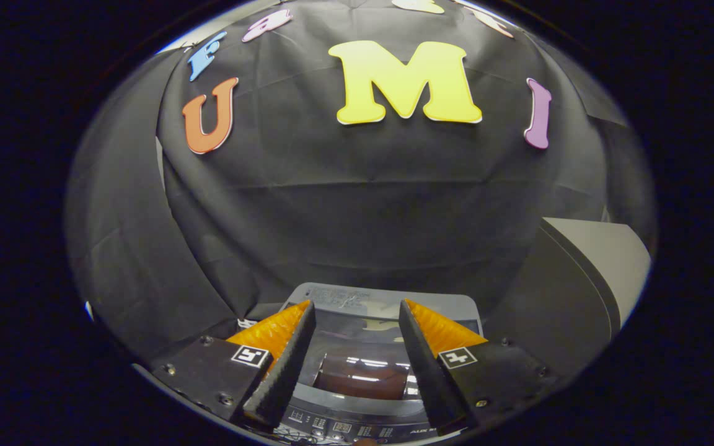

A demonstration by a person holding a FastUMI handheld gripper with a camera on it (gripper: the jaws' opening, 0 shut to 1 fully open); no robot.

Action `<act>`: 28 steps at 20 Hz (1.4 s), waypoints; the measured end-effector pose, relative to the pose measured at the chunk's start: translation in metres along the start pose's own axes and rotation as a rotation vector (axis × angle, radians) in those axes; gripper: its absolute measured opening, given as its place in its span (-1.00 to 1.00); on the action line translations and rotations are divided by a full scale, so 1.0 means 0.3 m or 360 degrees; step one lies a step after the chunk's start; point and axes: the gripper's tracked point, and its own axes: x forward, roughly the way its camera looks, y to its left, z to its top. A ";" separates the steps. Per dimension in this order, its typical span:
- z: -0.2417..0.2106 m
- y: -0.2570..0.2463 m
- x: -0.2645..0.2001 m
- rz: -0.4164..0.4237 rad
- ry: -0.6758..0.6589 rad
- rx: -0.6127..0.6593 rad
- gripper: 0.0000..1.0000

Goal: Put the clothes into the washing machine and then close the washing machine lid.

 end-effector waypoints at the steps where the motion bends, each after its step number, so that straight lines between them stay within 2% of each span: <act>1: -0.004 0.001 -0.024 -0.0001 -0.0006 -0.0003 0.70; 10: -0.060 -0.065 -0.333 -0.0013 -0.0127 -0.0025 0.70; 16: -0.100 -0.214 -0.650 -0.0101 -0.0267 0.0022 0.70; 22: -0.154 -0.319 -0.973 -0.0132 -0.0430 0.0004 0.70; 28: -0.276 -0.448 -1.231 -0.0228 -0.0488 0.0076 0.70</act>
